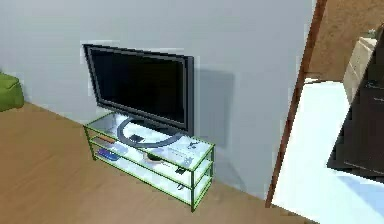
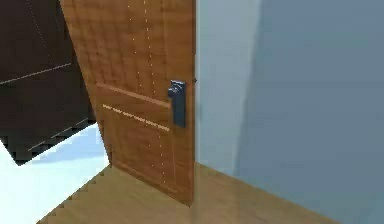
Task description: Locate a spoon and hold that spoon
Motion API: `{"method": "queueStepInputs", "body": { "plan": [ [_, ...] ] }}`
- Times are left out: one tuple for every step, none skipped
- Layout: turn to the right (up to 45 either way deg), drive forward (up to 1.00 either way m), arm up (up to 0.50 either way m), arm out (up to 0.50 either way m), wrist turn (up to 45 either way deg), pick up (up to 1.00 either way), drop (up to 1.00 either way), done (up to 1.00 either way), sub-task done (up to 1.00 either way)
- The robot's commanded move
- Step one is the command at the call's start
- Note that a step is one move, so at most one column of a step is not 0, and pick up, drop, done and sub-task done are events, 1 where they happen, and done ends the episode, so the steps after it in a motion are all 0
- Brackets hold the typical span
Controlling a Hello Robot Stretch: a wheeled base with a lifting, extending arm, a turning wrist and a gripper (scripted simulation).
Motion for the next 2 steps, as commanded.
{"method": "queueStepInputs", "body": {
  "plan": [
    [-45.0, 0.00, 0.00, 0.00, 0.0, 0.00, 0.00, 0.00, 0.00],
    [-12.0, 0.00, 0.00, 0.00, 0.0, 0.00, 0.00, 0.00, 0.00]
  ]
}}
